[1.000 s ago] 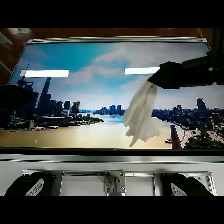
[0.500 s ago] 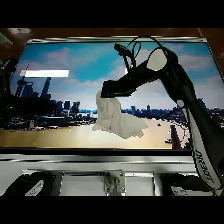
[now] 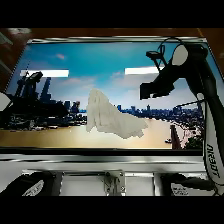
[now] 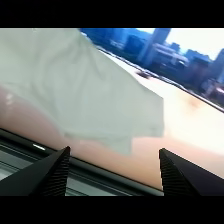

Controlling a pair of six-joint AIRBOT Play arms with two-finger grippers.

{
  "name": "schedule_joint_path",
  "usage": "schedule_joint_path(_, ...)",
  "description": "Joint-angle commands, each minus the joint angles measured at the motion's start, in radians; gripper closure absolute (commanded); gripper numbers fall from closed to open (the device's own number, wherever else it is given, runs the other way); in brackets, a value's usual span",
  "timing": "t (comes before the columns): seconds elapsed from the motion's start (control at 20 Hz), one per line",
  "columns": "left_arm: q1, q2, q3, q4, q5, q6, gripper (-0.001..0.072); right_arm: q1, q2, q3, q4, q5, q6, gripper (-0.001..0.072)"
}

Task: Fold the shirts.

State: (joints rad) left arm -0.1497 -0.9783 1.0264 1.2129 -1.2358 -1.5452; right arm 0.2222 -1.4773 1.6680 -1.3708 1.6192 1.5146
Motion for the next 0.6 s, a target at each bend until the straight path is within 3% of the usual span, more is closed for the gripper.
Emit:
schedule_joint_path(0.0, -0.001, -0.147, -0.016, -0.029, 0.014, 0.019, 0.0029, -0.15, 0.007, -0.087, 0.053, 0.048, -0.012, 0.0048)
schedule_joint_path(0.2, -0.001, -0.332, -0.016, -0.183, 0.068, 0.103, 0.0029, -0.257, 0.007, -0.276, 0.234, -0.018, -0.045, 0.0048)
schedule_joint_path(0.55, -0.009, -0.531, -0.016, -0.302, 0.124, 0.191, 0.0031, -0.264, 0.007, -0.388, 0.245, -0.108, -0.096, 0.0048)
